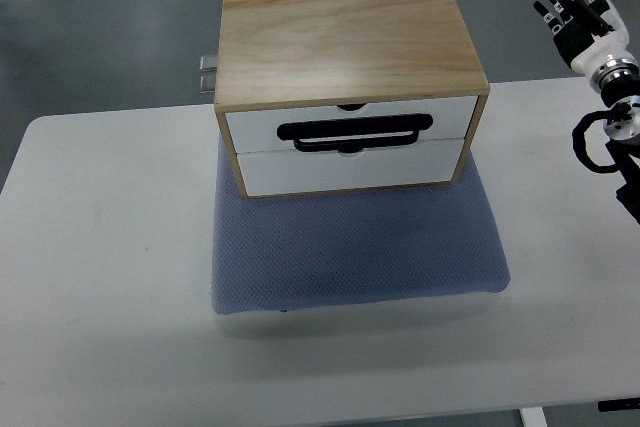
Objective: Open wood drawer with right hand
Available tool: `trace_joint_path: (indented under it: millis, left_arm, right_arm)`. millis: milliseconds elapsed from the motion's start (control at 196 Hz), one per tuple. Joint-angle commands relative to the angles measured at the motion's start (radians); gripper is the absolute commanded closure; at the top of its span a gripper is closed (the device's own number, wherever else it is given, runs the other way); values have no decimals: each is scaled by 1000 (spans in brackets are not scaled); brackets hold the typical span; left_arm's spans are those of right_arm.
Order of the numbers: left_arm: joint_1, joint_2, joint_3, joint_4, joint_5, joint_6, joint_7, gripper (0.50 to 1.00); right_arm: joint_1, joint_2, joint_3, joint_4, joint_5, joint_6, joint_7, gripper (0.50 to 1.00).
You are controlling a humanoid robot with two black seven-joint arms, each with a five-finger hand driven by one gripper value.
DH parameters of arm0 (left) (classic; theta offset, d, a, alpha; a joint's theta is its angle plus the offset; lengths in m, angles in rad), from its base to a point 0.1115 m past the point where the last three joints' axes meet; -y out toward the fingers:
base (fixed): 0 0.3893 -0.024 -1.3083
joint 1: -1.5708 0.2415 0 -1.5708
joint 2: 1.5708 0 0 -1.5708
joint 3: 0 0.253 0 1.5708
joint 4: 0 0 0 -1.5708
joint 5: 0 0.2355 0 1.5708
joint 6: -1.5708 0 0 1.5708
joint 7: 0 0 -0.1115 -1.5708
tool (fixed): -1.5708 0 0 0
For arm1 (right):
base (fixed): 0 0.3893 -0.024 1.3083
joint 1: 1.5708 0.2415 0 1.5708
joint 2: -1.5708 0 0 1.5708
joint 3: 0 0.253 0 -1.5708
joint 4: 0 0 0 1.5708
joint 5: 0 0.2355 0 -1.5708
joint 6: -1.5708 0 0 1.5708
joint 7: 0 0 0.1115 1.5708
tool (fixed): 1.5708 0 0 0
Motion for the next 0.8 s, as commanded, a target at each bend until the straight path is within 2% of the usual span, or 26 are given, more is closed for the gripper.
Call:
trace_joint_path:
  millis: [0, 286, 454, 530, 535, 571, 617, 622, 734, 785, 790, 796]
  left_arm:
    - [0, 0, 0, 0, 0, 0, 0, 500]
    - [0, 0, 0, 0, 0, 0, 0, 500]
    - [0, 0, 0, 0, 0, 0, 0, 500]
    - [0, 0, 0, 0, 0, 0, 0, 500]
    - [0, 0, 0, 0, 0, 0, 0, 500]
    - [0, 0, 0, 0, 0, 0, 0, 500]
    - [0, 0, 0, 0, 0, 0, 0, 500]
    - [0, 0, 0, 0, 0, 0, 0, 500]
    - [0, 0, 0, 0, 0, 0, 0, 500]
    - [0, 0, 0, 0, 0, 0, 0, 500]
    - [0, 0, 0, 0, 0, 0, 0, 500]
    - [0, 0, 0, 0, 0, 0, 0, 500]
  right_arm:
    - [1, -6, -3, 1, 1, 1, -1, 556]
    - [33, -67, -49, 4, -3, 1, -4, 556]
    - [120, -194, -309, 8, 1, 0, -4, 556]
    - [137, -208, -342, 9, 1, 1, -4, 556]
    - [177, -245, -428, 11, 1, 1, -3, 556]
    - [203, -270, -481, 14, 0, 4, -3, 556]
    - [203, -270, -481, 14, 0, 4, -3, 556]
    - [250, -299, -548, 14, -6, 10, -4, 556]
    - [360, -346, -714, 21, -15, 38, -7, 556]
    - [360, -346, -714, 21, -15, 38, -7, 556]
    - [424, -372, -810, 21, -15, 58, -6, 556]
    - [424, -372, -811, 21, -15, 58, -6, 556]
